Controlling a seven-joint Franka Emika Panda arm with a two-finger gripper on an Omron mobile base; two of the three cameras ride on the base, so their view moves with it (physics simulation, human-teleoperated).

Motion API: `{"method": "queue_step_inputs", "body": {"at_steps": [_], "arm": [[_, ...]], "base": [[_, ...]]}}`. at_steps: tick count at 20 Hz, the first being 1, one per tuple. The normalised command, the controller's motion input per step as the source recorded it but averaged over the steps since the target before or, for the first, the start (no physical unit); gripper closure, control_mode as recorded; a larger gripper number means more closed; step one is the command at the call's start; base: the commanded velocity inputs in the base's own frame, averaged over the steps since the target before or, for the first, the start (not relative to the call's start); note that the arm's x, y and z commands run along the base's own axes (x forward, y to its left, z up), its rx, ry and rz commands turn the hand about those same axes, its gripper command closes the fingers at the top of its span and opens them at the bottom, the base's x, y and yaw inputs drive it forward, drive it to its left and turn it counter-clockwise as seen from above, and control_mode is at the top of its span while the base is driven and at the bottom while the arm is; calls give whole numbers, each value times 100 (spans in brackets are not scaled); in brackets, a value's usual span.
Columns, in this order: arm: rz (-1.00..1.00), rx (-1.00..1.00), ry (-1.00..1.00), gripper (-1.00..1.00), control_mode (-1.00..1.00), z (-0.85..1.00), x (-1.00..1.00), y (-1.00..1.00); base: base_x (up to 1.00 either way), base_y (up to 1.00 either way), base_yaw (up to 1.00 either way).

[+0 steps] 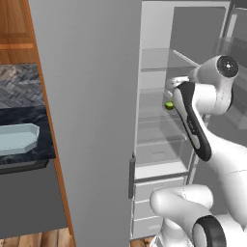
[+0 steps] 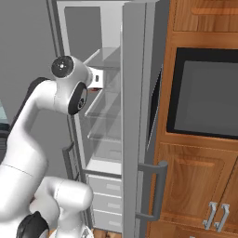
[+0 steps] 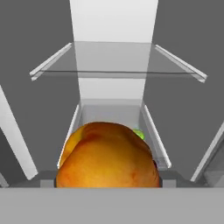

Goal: Pick the peach and kiwi from the fridge and place them inside the tupperware on the counter.

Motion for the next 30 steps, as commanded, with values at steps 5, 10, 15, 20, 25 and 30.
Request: {"method": "queue_step_inputs", "body": {"at_steps": [5, 10, 15, 20, 25, 30], "arm": [[0, 0, 1, 100, -100, 0, -100, 0], [0, 0, 0, 100, 100, -1, -40, 0], [0, 0, 0, 100, 100, 0, 0, 0], [0, 0, 0, 100, 100, 0, 0, 0], [0, 0, 0, 100, 100, 0, 0, 0], [0, 0, 0, 100, 100, 0, 0, 0]], "base": [[0, 0, 0], [-52, 3, 0], [-49, 68, 0], [-15, 100, 0], [-1, 100, 0], [0, 100, 0]]}}
